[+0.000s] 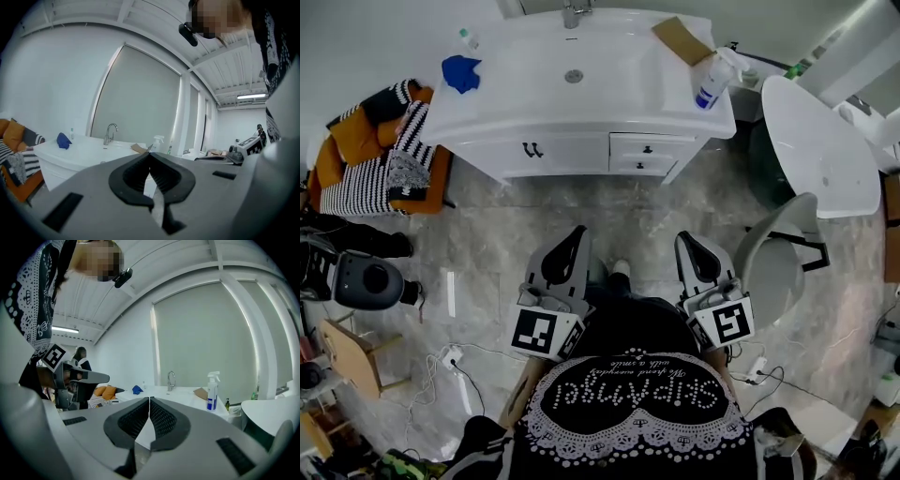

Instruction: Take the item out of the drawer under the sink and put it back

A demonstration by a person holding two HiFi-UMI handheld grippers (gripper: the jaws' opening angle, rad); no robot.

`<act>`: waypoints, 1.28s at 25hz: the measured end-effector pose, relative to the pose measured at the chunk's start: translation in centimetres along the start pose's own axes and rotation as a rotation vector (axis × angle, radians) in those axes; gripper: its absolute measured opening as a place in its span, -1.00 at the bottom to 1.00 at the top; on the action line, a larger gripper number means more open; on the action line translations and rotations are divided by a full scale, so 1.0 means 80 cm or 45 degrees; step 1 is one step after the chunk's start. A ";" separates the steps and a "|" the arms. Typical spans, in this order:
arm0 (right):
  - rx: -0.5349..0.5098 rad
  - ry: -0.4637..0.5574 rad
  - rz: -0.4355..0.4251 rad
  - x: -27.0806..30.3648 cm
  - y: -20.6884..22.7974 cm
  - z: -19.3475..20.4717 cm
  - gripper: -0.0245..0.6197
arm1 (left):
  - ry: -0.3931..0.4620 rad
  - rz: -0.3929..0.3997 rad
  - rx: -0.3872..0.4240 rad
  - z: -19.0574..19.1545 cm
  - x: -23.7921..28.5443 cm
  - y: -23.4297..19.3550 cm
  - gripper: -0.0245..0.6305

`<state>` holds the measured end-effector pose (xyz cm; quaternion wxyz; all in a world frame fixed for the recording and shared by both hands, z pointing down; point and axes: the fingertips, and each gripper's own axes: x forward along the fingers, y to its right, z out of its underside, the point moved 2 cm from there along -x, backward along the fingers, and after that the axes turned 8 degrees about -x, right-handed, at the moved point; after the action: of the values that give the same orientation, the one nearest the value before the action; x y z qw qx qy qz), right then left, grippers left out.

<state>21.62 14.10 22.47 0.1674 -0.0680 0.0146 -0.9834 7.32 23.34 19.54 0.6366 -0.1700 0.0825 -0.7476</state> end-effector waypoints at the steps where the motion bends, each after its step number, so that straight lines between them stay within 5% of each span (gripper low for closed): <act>1: 0.001 -0.003 -0.004 0.002 0.000 0.002 -0.87 | 0.000 -0.006 0.004 0.001 0.000 -0.002 -0.91; 10: -0.010 -0.026 -0.013 0.030 0.005 0.008 -0.87 | -0.051 -0.016 0.011 0.002 0.018 -0.033 -0.91; 32: 0.012 -0.091 0.155 0.177 0.063 -0.026 -0.87 | -0.100 0.141 -0.023 -0.073 0.167 -0.143 -0.91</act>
<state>9.73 4.64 21.97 0.2277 -0.1013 0.0082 -0.9684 -7.07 11.73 19.98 0.6783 -0.2002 0.0736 -0.7032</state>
